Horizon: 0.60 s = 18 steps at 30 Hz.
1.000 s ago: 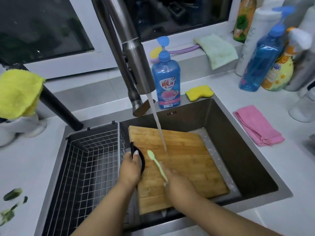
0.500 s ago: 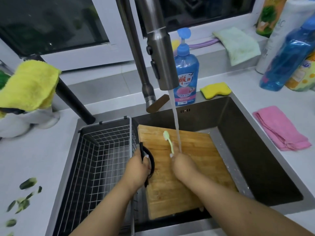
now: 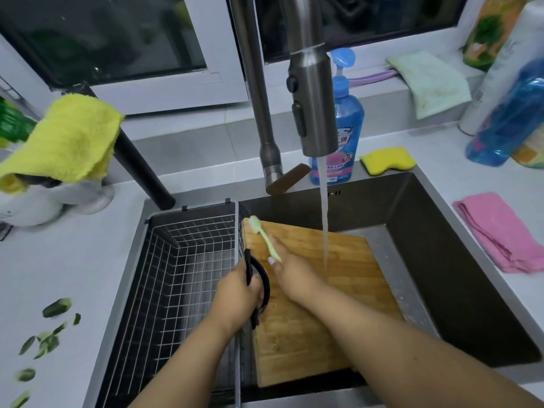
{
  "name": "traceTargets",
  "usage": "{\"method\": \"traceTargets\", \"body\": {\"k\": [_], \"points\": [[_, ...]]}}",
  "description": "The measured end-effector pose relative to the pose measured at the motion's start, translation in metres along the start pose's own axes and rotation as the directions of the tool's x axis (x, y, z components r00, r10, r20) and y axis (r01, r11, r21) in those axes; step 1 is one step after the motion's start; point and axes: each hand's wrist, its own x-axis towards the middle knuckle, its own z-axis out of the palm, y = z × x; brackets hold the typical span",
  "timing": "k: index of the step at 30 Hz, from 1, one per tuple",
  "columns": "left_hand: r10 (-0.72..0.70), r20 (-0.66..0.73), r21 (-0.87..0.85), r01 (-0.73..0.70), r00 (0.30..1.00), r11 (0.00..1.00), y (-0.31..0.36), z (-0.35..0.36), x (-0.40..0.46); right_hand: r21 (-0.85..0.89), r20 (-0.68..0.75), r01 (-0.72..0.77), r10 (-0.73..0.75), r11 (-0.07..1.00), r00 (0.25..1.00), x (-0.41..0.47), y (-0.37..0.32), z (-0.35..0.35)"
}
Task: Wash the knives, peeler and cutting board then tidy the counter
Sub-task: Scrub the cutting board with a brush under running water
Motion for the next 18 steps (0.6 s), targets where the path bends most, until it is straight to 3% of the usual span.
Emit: {"method": "traceTargets", "body": {"k": [3, 7, 11, 15, 17, 18], "points": [[-0.007, 0.015, -0.022, 0.007, 1.000, 1.000, 0.001, 0.000, -0.001, 0.084, -0.069, -0.130, 0.136, 0.988, 0.988, 0.012, 0.004, -0.012], [0.007, 0.020, -0.023, -0.006, 1.000, 1.000, 0.001, -0.001, 0.002, 0.044, 0.036, 0.121, -0.123, 0.992, 0.992, -0.012, -0.003, 0.005], [-0.018, 0.068, -0.084, 0.023, 0.998, 0.996, 0.001, 0.000, 0.003, -0.102, -0.078, 0.092, -0.100, 0.990, 0.992, -0.005, 0.012, 0.003], [-0.037, 0.083, -0.117, 0.046, 0.996, 0.992, 0.001, 0.000, 0.005, -0.082, -0.208, 0.118, -0.133, 0.990, 0.969, -0.014, 0.011, 0.005], [-0.048, 0.089, -0.127, 0.059, 0.995, 0.990, 0.000, 0.000, 0.004, -0.114, -0.209, 0.055, -0.078, 0.992, 0.975, -0.021, 0.024, 0.007], [-0.053, 0.094, -0.125, 0.065, 0.994, 0.990, 0.001, 0.000, 0.004, -0.110, -0.228, -0.043, 0.017, 0.993, 0.973, -0.019, 0.036, 0.003]]}}
